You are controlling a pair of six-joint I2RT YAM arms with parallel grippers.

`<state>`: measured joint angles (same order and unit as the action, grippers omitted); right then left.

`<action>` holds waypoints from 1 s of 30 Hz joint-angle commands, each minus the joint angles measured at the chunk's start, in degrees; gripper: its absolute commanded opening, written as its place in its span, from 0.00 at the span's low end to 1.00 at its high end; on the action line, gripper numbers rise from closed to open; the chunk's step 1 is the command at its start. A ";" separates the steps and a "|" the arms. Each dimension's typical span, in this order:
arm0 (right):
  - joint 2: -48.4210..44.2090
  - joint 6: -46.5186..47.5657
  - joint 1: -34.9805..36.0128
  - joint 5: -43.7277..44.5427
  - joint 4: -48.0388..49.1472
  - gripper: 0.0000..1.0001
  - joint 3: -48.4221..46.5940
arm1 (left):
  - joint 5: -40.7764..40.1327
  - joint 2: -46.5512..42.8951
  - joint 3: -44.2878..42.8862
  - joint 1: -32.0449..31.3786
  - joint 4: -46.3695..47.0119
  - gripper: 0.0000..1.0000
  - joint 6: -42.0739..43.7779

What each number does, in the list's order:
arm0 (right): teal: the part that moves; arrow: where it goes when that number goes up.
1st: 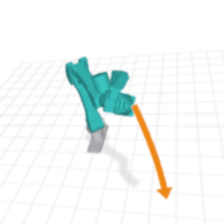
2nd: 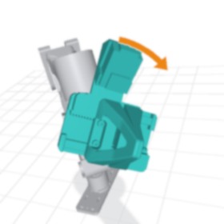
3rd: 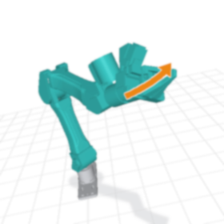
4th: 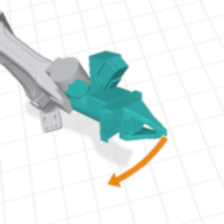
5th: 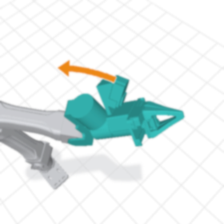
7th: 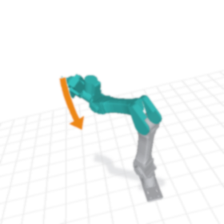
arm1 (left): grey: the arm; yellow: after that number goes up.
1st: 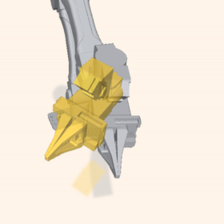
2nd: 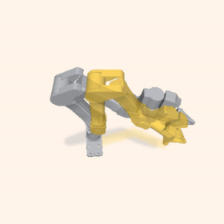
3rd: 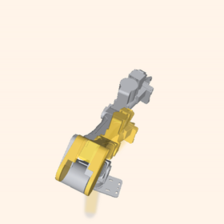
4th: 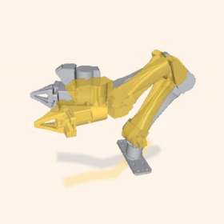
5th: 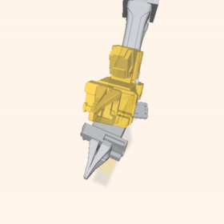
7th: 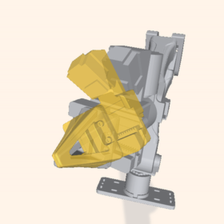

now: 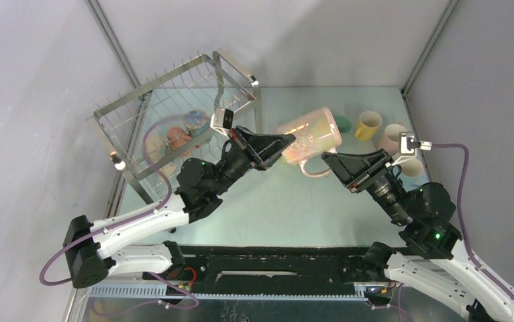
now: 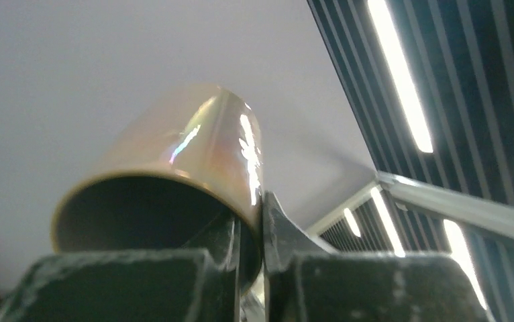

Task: Unload the cups from the dish rack
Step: Place the cup at the center of the board.

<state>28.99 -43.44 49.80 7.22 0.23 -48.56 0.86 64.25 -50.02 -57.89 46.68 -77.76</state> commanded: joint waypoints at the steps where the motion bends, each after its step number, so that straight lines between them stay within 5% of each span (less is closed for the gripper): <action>1: -1.85 -1.29 -0.13 -1.89 6.28 0.00 -0.09 | 4.85 1.29 -4.91 -1.28 1.14 0.00 1.66; 8: -3.27 -0.80 -0.14 -0.57 2.89 0.01 0.04 | 3.97 0.83 -6.54 -1.78 -2.46 0.00 5.68; 22: -5.20 0.42 -0.13 1.46 -5.63 0.69 -0.40 | 0.77 -1.33 -12.92 -2.66 -16.74 0.00 19.47; 30: -6.13 2.80 -0.03 4.79 -15.24 0.84 -3.50 | -2.30 -0.66 -17.99 -2.62 -25.54 0.00 26.49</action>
<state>24.23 -42.46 49.80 9.37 -12.40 -47.55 3.20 65.04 -59.94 -60.82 24.08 -60.05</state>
